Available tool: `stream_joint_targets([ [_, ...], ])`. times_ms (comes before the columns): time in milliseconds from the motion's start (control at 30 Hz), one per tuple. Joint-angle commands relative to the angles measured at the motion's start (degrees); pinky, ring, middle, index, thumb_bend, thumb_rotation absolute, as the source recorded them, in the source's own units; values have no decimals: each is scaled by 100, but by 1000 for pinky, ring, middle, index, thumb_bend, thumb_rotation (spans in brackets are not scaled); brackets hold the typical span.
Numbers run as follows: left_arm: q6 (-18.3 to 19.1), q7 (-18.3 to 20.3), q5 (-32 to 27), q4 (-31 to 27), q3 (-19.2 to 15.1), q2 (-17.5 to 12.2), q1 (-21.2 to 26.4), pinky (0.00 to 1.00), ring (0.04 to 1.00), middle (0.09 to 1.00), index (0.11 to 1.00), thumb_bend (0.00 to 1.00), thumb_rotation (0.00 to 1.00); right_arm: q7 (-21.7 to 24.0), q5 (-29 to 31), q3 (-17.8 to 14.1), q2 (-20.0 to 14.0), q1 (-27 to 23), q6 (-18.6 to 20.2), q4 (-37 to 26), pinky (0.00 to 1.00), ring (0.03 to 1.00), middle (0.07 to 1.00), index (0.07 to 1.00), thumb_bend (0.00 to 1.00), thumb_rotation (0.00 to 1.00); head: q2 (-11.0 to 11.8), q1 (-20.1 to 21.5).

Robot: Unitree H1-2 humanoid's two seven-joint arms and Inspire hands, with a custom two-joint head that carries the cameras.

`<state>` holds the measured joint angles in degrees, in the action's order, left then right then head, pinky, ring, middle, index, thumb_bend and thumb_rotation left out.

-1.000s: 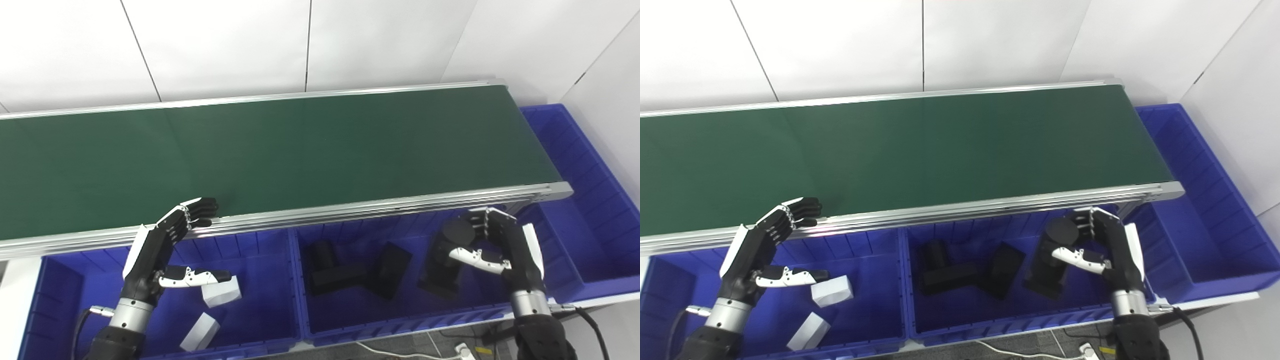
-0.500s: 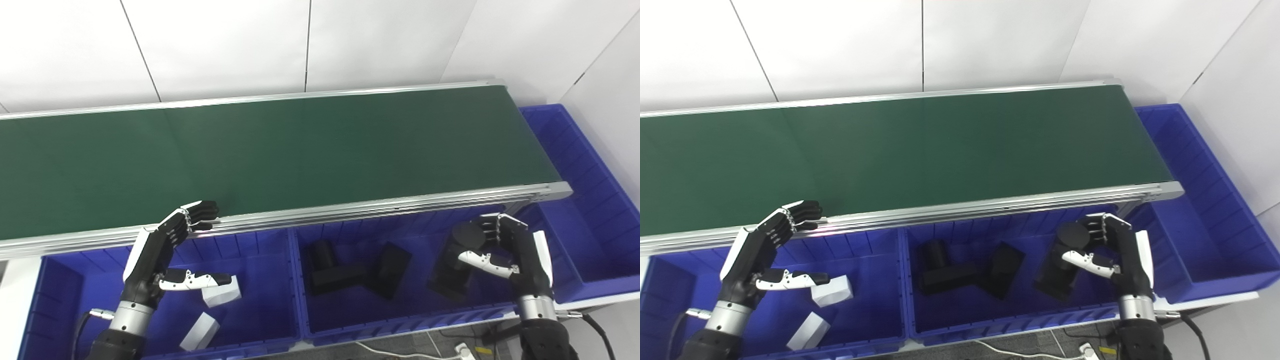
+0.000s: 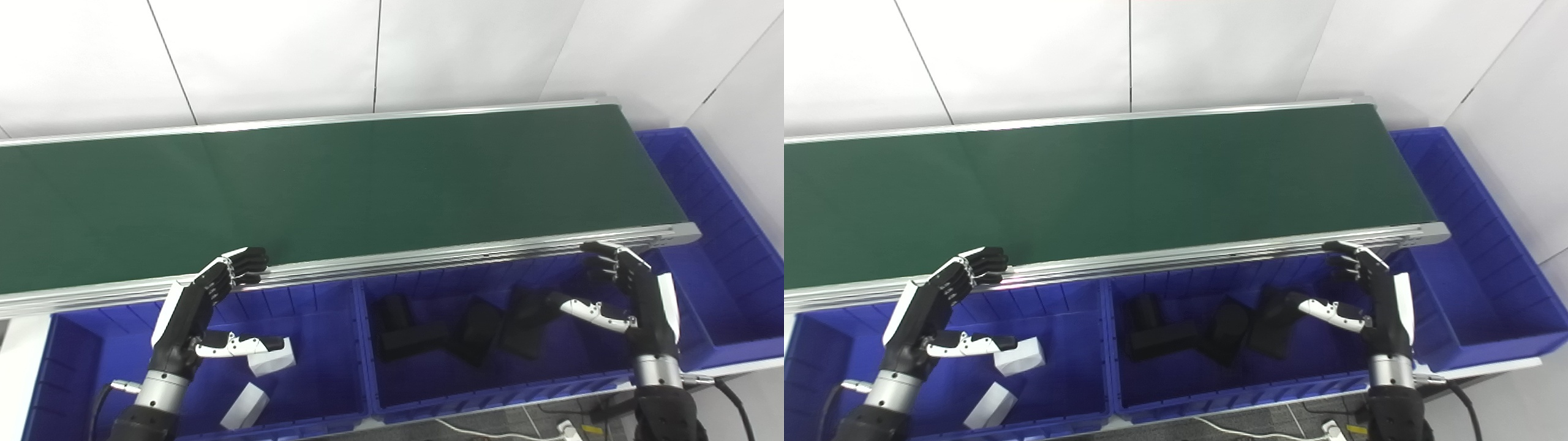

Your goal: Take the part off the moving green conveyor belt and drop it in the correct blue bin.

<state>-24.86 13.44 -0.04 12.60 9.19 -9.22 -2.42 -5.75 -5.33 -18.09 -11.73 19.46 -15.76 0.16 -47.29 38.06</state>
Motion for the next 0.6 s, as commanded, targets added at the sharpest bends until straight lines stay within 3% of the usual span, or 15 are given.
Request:
stream_joint_targets([
  [0,-195,5,3,-172,-24,-6,62,693,749,755,758,947,15,-50,23,-29,-74,-1,-248,-170,617,704,791,687,962,43,-9,-2],
  [400,-196,38,-29,-134,-19,-9,66,701,751,756,757,952,17,-26,-38,48,-86,7,-341,-206,588,683,784,693,983,100,18,-71],
  [500,-199,22,17,-117,-9,-9,56,695,749,756,758,952,22,48,-33,170,-25,33,-317,-495,556,668,769,691,992,86,80,-188],
  [567,-196,6,53,-105,2,-1,47,703,754,755,757,955,33,136,-76,323,0,46,-289,-756,560,674,763,703,1000,142,107,-264],
])
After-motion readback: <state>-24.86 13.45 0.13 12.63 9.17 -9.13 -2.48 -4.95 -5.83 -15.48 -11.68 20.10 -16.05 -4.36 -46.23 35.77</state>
